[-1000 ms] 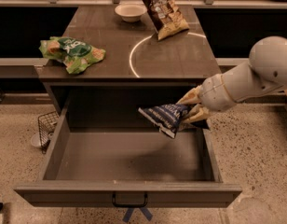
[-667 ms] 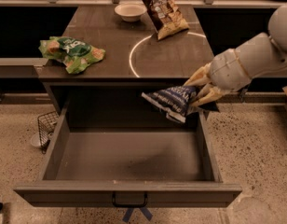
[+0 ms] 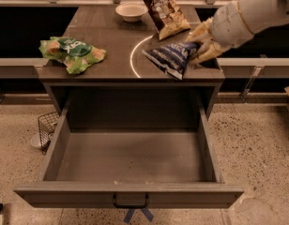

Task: Pick blue chip bag from top drawer and place on counter

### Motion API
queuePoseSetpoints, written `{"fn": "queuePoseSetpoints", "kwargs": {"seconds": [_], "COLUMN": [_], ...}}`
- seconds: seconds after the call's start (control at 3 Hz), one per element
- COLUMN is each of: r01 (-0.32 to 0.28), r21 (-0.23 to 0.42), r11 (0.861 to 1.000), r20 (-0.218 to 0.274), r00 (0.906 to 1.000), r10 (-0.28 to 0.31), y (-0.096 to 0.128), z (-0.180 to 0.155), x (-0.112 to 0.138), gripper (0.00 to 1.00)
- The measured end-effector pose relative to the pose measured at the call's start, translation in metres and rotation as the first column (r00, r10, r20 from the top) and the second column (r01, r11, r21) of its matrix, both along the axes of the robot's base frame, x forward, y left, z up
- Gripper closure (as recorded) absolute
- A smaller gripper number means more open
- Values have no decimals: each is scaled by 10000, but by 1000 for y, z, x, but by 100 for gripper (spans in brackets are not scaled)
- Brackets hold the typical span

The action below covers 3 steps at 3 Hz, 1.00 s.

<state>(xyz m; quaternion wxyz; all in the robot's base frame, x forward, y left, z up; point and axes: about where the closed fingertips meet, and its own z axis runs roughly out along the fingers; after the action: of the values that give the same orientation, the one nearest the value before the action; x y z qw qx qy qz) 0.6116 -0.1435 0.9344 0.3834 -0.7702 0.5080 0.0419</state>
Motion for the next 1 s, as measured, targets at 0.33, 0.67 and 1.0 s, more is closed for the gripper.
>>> {"fn": "queuePoseSetpoints", "kwargs": {"seconds": [0.33,0.67,1.0], "r01": [326,590,1040], "r21": [-263,-181,6], "r11": [9991,9981,9946], "r20": [627,762,577], "r00": [9976,9954,9929], "r10": [-309,-574,-1038], "y": [12,32,42], "z": [20,20,9], "x": [55,102,130], "gripper": [100,82,59]}}
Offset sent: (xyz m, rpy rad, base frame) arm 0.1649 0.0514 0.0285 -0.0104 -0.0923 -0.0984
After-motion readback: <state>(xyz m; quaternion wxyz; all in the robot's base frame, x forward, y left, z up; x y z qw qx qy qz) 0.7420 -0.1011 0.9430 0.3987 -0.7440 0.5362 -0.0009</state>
